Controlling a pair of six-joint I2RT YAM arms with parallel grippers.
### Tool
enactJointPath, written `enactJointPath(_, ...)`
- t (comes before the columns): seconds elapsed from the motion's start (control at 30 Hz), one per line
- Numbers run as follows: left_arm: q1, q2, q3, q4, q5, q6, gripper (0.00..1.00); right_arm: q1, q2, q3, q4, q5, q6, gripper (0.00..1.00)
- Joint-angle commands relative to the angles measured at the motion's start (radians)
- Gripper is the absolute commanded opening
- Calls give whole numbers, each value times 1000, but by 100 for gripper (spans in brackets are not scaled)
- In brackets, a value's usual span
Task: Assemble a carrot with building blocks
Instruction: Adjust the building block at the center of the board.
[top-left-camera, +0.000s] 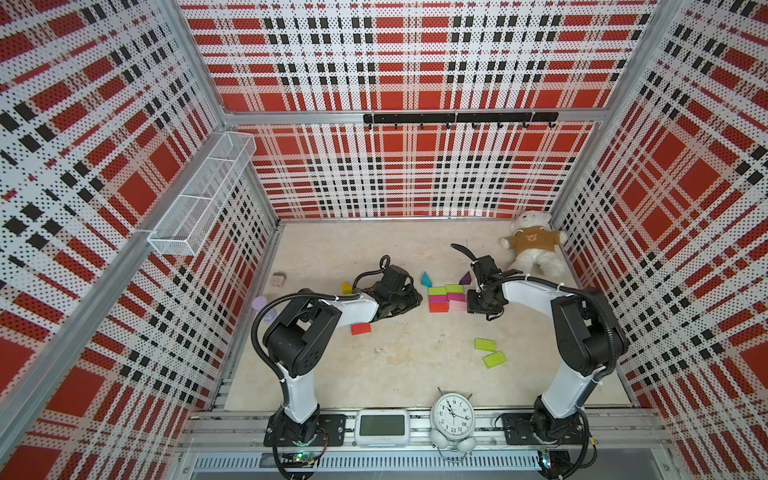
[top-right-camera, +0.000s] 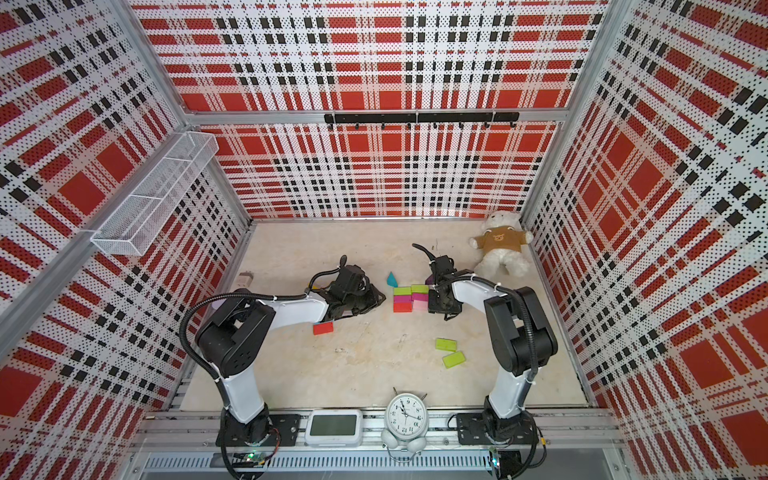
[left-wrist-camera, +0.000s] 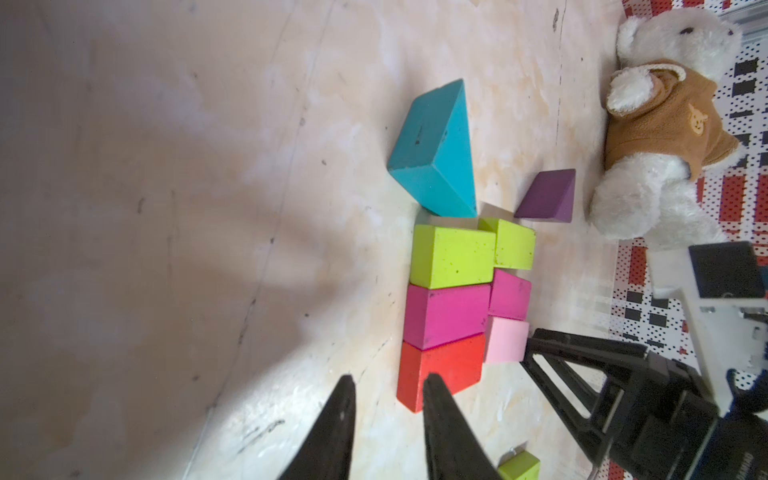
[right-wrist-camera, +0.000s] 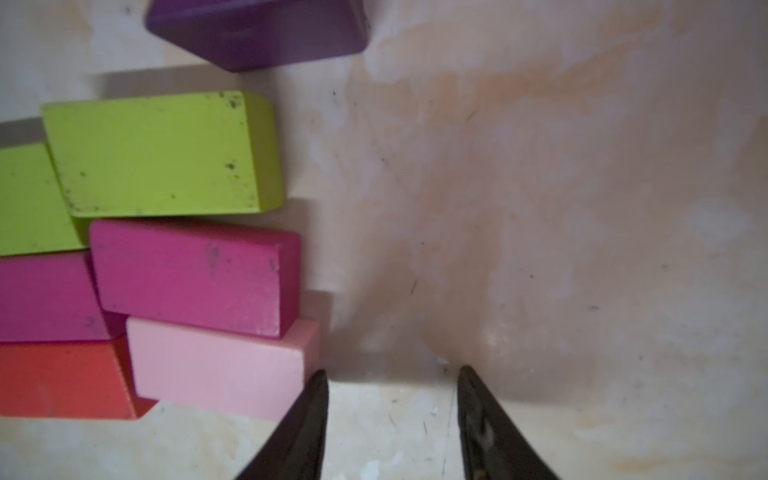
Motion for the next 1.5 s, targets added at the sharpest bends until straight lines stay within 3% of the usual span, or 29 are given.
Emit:
enactJointPath(0.0,-7,28,37,-4,2,-2,32,-3,23,29,4,34,-12,51)
enactJointPath(1.03,-21,54,47,-4,17,-8,31,-39,51,96,5,29,-27,55)
enactJointPath(1.47,-20,68,59,-4,24,-11,31,-48,143,186,30,9,-44,55)
